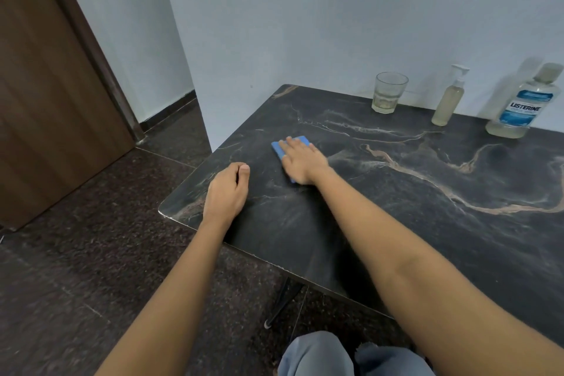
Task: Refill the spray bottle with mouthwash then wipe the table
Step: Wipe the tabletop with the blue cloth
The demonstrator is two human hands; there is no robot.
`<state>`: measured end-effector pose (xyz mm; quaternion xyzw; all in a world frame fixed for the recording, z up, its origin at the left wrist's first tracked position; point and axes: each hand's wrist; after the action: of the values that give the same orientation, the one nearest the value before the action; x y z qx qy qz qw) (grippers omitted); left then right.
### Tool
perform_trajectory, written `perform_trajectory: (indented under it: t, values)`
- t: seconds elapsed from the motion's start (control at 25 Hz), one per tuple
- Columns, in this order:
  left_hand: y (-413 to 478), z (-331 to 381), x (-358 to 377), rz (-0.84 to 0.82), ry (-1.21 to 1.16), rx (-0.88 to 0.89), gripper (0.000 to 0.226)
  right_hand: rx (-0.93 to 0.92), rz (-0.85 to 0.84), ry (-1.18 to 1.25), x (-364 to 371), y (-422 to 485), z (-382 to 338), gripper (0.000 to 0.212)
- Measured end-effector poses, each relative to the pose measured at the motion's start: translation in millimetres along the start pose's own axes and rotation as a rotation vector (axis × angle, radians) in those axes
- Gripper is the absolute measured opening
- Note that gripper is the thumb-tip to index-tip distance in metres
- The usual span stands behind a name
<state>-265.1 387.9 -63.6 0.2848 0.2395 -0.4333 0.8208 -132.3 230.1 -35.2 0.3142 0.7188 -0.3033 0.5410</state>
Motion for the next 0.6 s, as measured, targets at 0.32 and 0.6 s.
perform_trajectory:
  t: [0.32, 0.6]
  values:
    - [-2.7, 7.9, -1.5, 0.008, 0.072, 0.016, 0.042, 0.284, 0.113, 0.031, -12.5, -125.2, 109.9, 0.053]
    - [-5.2, 13.2, -1.1, -0.021, -0.05, -0.11, 0.043, 0.044, 0.073, -0.102, 31.7, -214.5, 4.7, 0.055]
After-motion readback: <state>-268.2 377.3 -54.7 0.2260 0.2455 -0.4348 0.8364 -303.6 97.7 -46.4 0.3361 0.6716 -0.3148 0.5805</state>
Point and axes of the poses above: each hand's wrist, its own y-axis towards the middle knuckle, its own x-axis out of the palm, z = x × y, and after that the axes turned 5 degrees about -x, right-handed
